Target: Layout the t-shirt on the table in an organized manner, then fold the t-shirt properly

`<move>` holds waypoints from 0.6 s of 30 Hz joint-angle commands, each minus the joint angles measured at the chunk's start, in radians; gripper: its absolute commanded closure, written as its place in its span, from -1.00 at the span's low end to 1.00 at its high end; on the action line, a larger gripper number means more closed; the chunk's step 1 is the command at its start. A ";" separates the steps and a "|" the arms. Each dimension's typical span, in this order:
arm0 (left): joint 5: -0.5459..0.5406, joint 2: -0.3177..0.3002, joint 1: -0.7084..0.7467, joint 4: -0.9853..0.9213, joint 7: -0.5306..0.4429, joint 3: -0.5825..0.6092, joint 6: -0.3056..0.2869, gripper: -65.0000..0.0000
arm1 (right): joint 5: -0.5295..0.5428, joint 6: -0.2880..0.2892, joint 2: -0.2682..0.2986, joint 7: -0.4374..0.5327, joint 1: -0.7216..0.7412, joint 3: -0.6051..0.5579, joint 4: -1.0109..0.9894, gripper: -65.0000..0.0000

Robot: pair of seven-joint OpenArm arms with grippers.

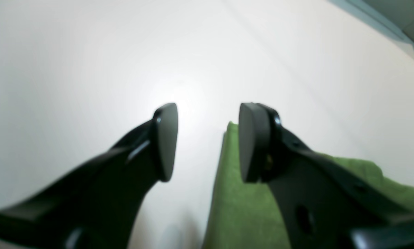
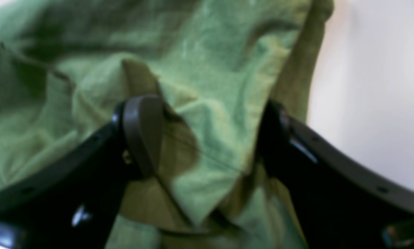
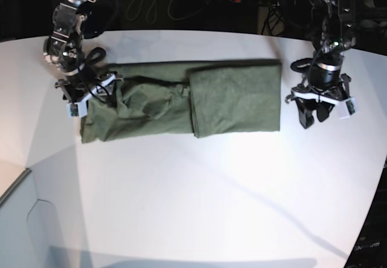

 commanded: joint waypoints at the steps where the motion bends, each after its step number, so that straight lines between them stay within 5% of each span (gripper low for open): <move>1: -0.004 -0.007 -0.005 0.017 -0.028 -0.005 -0.008 0.14 | -0.028 0.010 0.008 -0.078 -0.004 -0.002 -0.021 -0.25; 7: 0.000 -0.008 0.015 0.017 -0.028 -0.007 -0.008 0.14 | -0.028 0.010 0.012 -0.078 -0.004 -0.006 -0.035 -0.12; 18: 0.003 -0.013 0.035 -0.031 -0.031 -0.008 -0.008 0.14 | -0.028 0.010 0.012 -0.084 -0.010 -0.005 -0.029 1.00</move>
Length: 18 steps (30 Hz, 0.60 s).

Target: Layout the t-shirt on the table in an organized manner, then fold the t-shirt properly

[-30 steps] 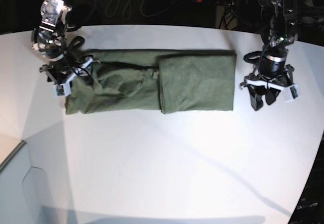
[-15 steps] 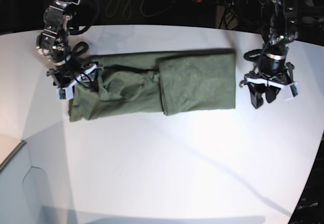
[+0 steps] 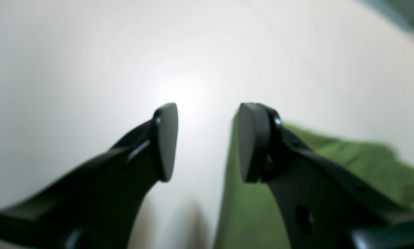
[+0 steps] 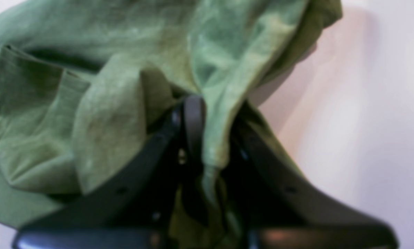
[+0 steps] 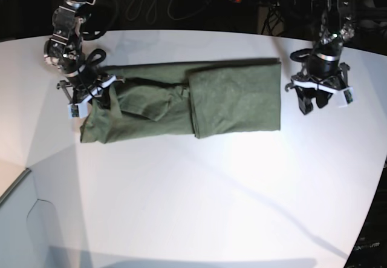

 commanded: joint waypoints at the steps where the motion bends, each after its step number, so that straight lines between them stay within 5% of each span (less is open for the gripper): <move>1: -0.003 -0.009 -0.006 0.003 -0.027 -0.006 -0.008 0.14 | -0.050 0.010 -0.002 -0.081 -0.016 0.003 0.000 1.00; 18: -0.002 -0.010 -0.002 -0.096 -0.027 -0.026 -0.008 0.14 | -0.047 0.010 -0.091 -0.081 -0.182 -0.047 0.533 1.00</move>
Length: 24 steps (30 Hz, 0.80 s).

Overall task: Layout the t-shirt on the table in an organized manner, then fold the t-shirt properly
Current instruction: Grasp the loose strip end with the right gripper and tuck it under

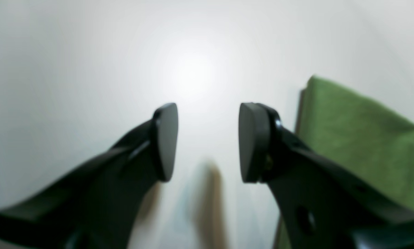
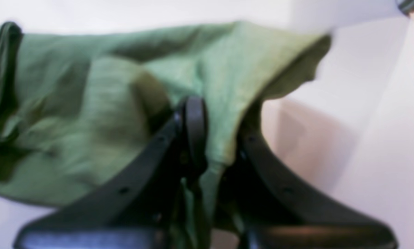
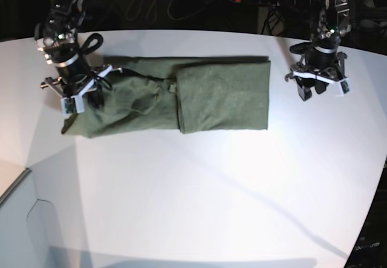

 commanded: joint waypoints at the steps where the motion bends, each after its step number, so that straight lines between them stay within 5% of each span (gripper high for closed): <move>1: 0.000 -0.011 -0.007 0.009 -0.022 -0.026 -0.001 0.14 | 0.014 0.006 0.001 0.027 -0.003 -0.017 0.041 1.00; 18: -0.007 -0.030 -0.003 -0.018 -0.020 -0.052 -0.003 0.14 | 0.010 -0.002 -0.020 0.024 -0.018 -0.360 0.102 1.00; 22: -0.001 -0.031 -0.003 -0.015 -0.020 -0.055 -0.003 0.14 | -0.058 -0.135 -0.019 -0.001 0.014 -0.485 0.067 1.00; 24: 0.000 -0.033 -0.003 -0.015 -0.020 -0.057 -0.003 0.14 | -0.087 -0.149 -0.016 -0.007 0.034 -0.526 0.044 1.00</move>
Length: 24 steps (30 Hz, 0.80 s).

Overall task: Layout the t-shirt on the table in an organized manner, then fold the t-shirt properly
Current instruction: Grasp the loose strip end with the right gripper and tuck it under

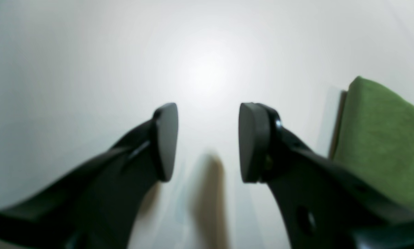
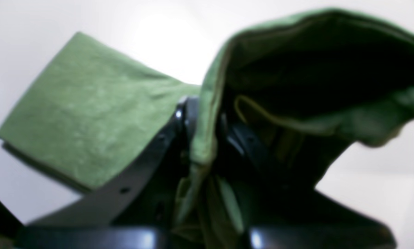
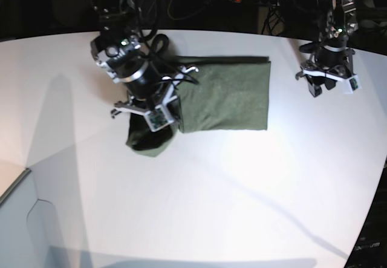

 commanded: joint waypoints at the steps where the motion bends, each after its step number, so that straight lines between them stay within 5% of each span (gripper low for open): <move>1: 0.002 -0.012 -0.002 0.017 -0.024 -0.008 -0.006 0.14 | 0.001 -0.013 -0.004 0.024 0.012 -0.016 0.006 1.00; 10: 0.002 -0.026 0.013 0.014 -0.024 -0.008 -0.006 0.14 | -0.105 -0.014 -0.007 0.024 0.045 -0.056 0.003 1.00; 24: -0.004 -0.021 0.012 0.015 -0.024 -0.007 -0.006 0.14 | -0.101 -0.011 0.057 0.025 0.050 0.266 -0.051 1.00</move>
